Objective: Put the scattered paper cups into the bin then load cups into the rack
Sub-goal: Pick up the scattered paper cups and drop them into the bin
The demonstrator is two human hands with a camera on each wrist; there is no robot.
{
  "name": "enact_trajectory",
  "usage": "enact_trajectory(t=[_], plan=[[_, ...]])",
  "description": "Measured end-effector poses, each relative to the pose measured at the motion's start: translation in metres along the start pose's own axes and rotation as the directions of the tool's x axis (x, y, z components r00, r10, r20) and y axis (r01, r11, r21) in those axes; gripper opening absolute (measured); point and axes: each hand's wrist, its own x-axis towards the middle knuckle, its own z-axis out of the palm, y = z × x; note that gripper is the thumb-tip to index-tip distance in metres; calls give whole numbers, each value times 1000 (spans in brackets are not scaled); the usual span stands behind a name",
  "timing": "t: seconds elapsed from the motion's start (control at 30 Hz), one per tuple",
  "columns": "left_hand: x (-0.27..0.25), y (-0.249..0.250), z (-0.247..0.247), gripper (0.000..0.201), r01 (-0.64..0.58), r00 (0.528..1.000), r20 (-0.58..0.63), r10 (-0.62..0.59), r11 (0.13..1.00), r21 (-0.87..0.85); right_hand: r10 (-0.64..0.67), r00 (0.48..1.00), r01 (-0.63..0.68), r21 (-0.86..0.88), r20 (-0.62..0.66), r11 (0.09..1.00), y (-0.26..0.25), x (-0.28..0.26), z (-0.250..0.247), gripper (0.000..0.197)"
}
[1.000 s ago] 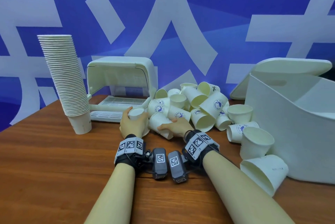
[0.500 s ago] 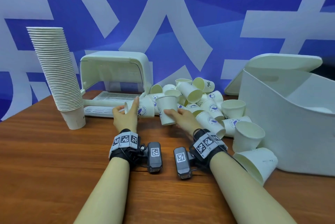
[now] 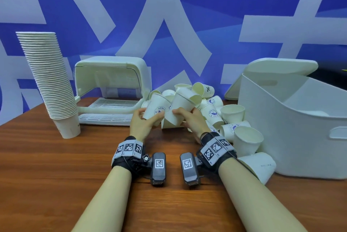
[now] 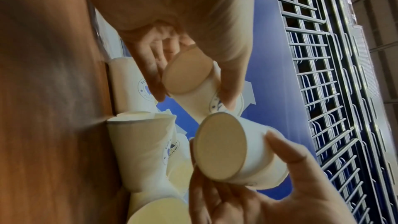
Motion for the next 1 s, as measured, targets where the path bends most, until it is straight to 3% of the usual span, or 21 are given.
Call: enact_trajectory(t=[0.27, 0.4, 0.47, 0.6, 0.7, 0.8, 0.87, 0.93, 1.0], plan=[[-13, 21, 20, 62, -2, 990, 139, 0, 1000, 17, -79, 996, 80, -45, 34, 996, -45, -10, -6, 30], [-16, 42, 40, 33, -27, 989, 147, 26, 1000, 2, -121, 993, 122, -91, 18, 988, -65, -13, -13, 12], [-16, 56, 48, 39, -38, 988, 152, 40, 999, -13, -142, 990, 142, -89, 6, 986, -74, -17, -19, 14], [-20, 84, 70, 48, -103, 970, 229, 87, 993, 61, -168, 985, 164, -66, -51, 984, -91, -21, -33, 43], [-22, 103, 92, 45, -156, 955, 274, 118, 980, 122, -195, 975, 188, -71, -106, 980, -109, -23, -52, 41], [-28, 117, 115, 48, -196, 939, 312, 141, 969, 152, -217, 966, 203, -104, -142, 974, -126, -25, -74, 23], [-31, 125, 132, 52, -214, 938, 311, 154, 962, 169, -239, 952, 216, -129, -194, 968, -136, -27, -87, 26], [-35, 132, 153, 66, -228, 937, 308, 163, 956, 187, -252, 931, 210, -180, -262, 961, -144, -27, -103, 37], [-36, 133, 171, 83, -239, 932, 319, 173, 954, 183, -255, 915, 195, -209, -314, 958, -150, -30, -117, 36]])
